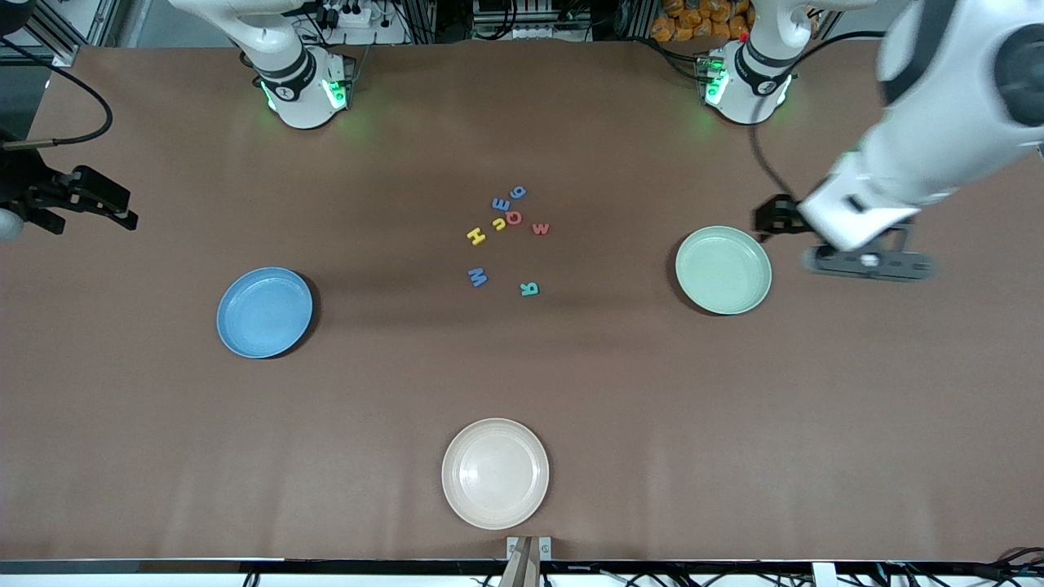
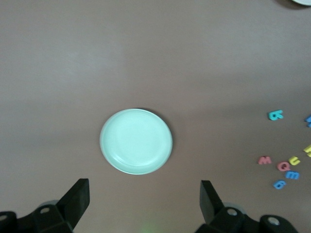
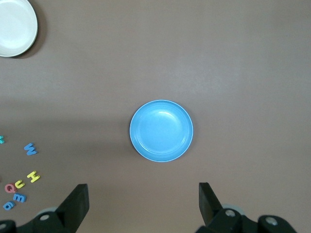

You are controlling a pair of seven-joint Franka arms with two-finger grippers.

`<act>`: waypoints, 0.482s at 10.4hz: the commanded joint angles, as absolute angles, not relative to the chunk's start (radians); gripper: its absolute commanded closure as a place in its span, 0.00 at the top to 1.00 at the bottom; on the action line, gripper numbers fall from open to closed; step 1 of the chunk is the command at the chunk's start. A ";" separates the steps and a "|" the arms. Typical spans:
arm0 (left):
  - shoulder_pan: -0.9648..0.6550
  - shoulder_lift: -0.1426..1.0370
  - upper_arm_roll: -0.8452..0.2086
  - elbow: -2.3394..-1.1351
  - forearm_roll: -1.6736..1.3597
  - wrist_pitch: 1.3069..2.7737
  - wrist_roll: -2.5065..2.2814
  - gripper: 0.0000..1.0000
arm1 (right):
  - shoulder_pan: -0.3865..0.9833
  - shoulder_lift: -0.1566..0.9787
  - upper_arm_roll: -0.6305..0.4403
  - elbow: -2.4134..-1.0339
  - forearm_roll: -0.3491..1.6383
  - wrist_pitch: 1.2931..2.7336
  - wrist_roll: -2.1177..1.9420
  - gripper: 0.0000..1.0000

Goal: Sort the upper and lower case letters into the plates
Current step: 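Move the left gripper to the teal R while the right gripper moves out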

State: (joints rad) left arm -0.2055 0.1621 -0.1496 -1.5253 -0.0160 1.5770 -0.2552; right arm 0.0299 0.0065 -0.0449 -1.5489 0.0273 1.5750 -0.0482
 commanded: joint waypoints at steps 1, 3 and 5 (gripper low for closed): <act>-0.250 0.221 -0.193 -1.519 -0.023 1.581 -0.401 1.00 | 0.021 0.012 -0.040 -1.532 0.044 1.554 -0.049 1.00; -0.264 0.276 -0.233 -1.519 -0.110 1.655 -0.484 1.00 | 0.023 0.014 -0.040 -1.549 0.044 1.535 -0.049 1.00; -0.320 0.342 -0.258 -1.520 -0.123 1.756 -0.627 1.00 | 0.050 0.020 -0.038 -1.580 0.044 1.580 -0.048 1.00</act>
